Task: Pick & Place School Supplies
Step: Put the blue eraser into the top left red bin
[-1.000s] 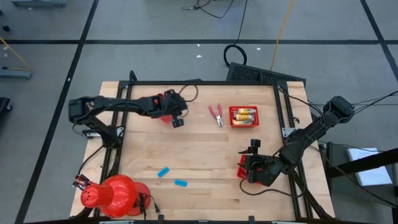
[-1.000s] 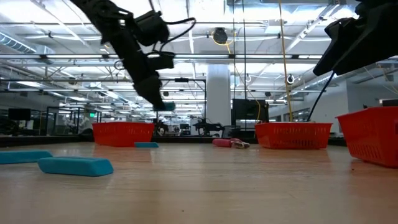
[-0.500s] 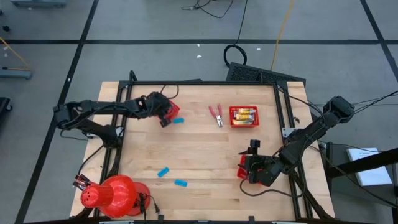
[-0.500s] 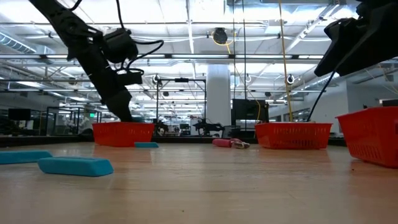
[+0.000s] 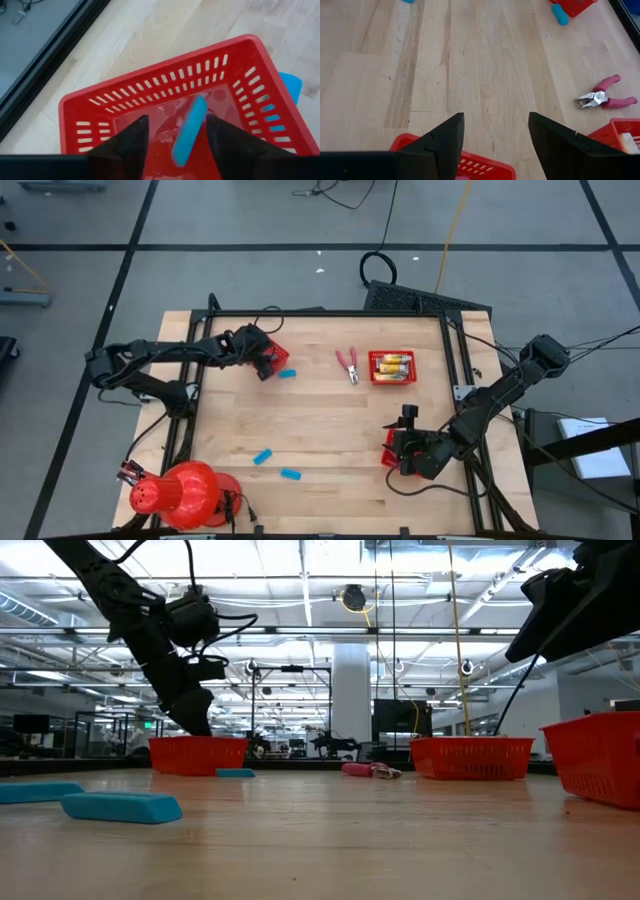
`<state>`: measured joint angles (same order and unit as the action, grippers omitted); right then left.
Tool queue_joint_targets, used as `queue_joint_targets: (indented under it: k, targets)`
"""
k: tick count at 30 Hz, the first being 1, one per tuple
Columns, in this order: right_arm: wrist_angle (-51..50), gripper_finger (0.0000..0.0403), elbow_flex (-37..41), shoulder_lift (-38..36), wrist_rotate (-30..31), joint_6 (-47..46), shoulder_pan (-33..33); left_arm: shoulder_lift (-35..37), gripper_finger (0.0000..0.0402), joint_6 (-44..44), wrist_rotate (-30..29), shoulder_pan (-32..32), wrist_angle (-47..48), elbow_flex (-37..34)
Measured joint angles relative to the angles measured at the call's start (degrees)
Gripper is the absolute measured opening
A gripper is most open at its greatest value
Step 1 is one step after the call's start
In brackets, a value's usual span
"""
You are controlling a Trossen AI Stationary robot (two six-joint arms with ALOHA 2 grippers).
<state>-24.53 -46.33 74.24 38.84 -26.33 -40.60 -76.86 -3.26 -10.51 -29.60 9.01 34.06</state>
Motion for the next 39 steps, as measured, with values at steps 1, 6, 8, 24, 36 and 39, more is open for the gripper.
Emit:
queue_joint_targets:
  k: [1, 6, 8, 24, 36, 39]
  targets:
    - [0.04, 0.0212, 0.00, 0.00, -0.01, 0.00, 0.00, 0.00, 0.0210, -0.23, 0.07, 0.00, -0.37, 0.00]
    - [0.08, 0.0212, 0.00, -0.01, -0.01, 0.00, 0.00, 0.11, 0.0229, -3.09, 3.22, 2.93, -6.12, 0.02]
    - [0.08, 0.0212, 0.00, 0.00, 0.02, 0.00, 0.00, 0.11, 0.0228, -3.73, 3.23, 4.46, -8.21, 0.02]
    - [0.04, 0.0212, 0.00, -0.02, 0.02, -0.17, 0.00, -1.85, 0.0222, -1.49, 7.54, 15.75, -8.00, 1.16]
    - [-0.12, 0.0212, 0.00, 0.00, 0.02, -0.02, 0.01, -10.40, 0.0248, -1.17, 6.99, 12.71, -9.55, 1.22]
    - [-0.16, 0.0212, 0.00, 0.00, 0.02, 0.00, 0.00, -11.55, 0.0248, -1.36, 7.02, 11.90, -9.77, 1.22]
